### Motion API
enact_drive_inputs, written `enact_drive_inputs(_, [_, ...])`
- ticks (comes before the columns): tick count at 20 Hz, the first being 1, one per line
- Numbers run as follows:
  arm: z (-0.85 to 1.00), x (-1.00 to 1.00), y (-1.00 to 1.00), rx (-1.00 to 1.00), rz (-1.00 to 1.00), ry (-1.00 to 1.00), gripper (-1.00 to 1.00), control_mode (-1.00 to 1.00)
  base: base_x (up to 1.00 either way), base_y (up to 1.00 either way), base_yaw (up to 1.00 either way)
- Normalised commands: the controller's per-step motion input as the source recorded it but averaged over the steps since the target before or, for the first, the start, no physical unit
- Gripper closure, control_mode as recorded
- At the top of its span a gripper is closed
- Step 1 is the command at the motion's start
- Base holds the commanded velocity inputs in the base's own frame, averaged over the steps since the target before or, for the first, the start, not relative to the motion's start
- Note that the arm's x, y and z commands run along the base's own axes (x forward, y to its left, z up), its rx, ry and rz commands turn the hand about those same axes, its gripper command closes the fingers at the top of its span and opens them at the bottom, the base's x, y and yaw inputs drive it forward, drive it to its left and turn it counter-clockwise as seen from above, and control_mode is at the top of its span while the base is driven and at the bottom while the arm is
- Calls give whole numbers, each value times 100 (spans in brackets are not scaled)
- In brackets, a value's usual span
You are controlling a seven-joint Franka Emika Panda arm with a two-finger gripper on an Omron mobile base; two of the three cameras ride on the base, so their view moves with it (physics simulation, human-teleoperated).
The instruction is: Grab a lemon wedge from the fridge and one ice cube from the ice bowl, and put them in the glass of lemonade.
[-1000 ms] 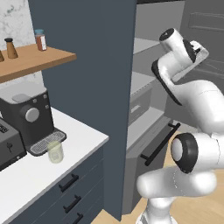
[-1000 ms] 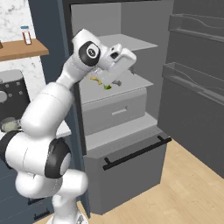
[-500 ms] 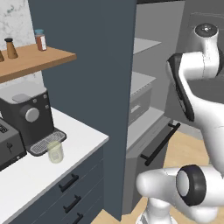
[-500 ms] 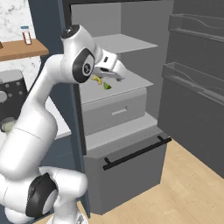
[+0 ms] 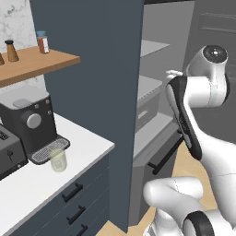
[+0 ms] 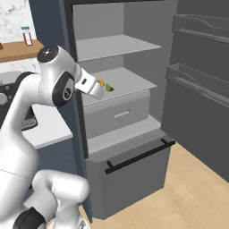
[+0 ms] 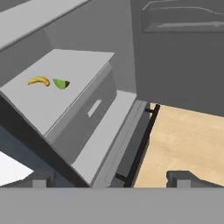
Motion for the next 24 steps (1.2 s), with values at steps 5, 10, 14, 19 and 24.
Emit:
enact_drive_inputs(5, [10, -50, 15, 8, 12, 4, -100, -100, 0, 0, 0])
enact_drive_inputs(10, [0, -28, 19, 9, 18, 0, -100, -100, 0, 0, 0])
enact_drive_inputs(14, [-16, -34, 18, 0, 19, 0, -100, -100, 0, 0, 0])
enact_drive_inputs(19, [-12, -32, 11, 0, 13, -4, -100, -100, 0, 0, 0])
enact_drive_inputs(24, [0, -11, 8, 0, 5, -4, -100, -100, 0, 0, 0])
